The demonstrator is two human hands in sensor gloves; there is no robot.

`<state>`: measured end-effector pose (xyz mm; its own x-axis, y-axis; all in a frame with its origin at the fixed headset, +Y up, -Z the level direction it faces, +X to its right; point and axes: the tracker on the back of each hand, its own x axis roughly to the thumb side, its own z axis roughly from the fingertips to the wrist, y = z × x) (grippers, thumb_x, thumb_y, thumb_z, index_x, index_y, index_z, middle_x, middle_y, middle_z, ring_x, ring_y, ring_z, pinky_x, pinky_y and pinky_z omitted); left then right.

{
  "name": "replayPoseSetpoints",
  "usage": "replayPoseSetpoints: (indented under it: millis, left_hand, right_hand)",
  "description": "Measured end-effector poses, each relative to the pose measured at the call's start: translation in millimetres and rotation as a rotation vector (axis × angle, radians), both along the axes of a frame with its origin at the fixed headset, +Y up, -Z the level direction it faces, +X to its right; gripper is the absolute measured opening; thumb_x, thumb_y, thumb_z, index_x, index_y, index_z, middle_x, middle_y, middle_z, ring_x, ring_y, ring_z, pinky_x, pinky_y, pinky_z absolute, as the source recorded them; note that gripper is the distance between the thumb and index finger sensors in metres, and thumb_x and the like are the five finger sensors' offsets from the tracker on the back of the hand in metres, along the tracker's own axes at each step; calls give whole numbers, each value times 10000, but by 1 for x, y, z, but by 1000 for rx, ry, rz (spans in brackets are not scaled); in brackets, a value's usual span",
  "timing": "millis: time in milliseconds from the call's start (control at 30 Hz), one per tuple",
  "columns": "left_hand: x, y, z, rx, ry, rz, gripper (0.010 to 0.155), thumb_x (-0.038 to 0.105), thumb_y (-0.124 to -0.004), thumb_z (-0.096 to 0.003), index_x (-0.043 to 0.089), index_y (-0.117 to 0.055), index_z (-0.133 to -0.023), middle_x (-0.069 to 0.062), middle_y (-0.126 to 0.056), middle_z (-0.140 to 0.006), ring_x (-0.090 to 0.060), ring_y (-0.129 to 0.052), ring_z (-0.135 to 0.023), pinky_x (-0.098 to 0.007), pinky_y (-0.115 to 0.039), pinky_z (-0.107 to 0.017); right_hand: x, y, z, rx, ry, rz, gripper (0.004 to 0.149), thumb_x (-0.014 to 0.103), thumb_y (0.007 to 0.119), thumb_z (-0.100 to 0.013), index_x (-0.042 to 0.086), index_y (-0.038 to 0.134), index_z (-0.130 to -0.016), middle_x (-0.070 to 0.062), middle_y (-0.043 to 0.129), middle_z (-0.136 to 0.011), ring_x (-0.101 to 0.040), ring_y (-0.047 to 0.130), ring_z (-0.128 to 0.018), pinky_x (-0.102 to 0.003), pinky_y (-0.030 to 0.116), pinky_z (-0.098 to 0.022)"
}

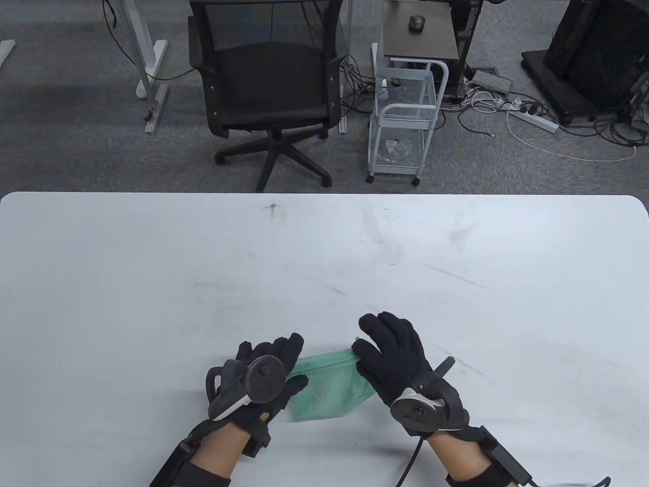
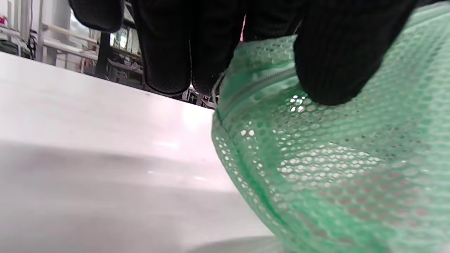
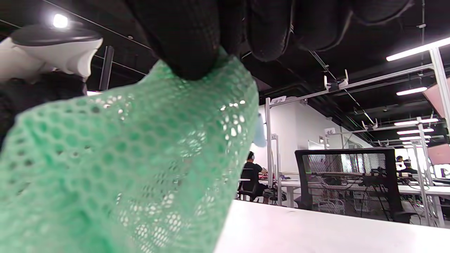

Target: Take cleansing milk out of the toiletry bag

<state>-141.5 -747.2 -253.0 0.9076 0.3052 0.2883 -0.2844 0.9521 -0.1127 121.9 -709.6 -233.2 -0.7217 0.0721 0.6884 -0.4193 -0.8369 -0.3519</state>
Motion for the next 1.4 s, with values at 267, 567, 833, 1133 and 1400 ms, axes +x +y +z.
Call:
replayPoseSetpoints:
  millis: [267,567,833,1133,1400]
  left_hand:
    - [2,1,0,13,-2,21,500,408,-936,-462,260,-894,-938,-57,-990,-961,-388,-1003,-838,-682,-585,-734]
    - [-1,8,2,110,61,49,426,384,-939,-462,260,-952,-870,-47,-1042,-890,-375,-1052,-764,-666,-624,-724]
    - [0,13,4,204,93,11,420,380,-950,-457,256,-964,-858,-50,-1045,-887,-380,-1054,-761,-668,-624,-726]
    - [2,13,4,165,67,-30,444,385,-954,-455,266,-947,-883,-52,-1010,-939,-383,-1022,-813,-665,-626,-723]
    - [5,12,9,94,17,-28,552,456,-953,-440,256,-887,-950,-67,-958,-997,-401,-981,-857,-671,-606,-727]
  right_hand:
    - [-1,-1,2,10,2,27,400,264,921,-503,103,882,-867,-277,662,-1121,-649,652,-930,-748,550,-652]
    - [-2,-4,-2,-17,-43,59,419,254,925,-504,94,868,-887,-286,645,-1130,-659,640,-931,-753,541,-653]
    - [-2,-10,-10,-71,-81,92,457,258,919,-508,79,839,-921,-288,629,-1140,-667,622,-934,-755,534,-655]
    - [10,-7,-18,-181,-135,40,493,287,880,-534,67,809,-969,-297,632,-1139,-668,634,-928,-754,537,-651]
    - [32,-25,-38,-576,-210,16,486,298,849,-556,2,834,-940,-344,630,-1122,-696,639,-901,-765,541,-629]
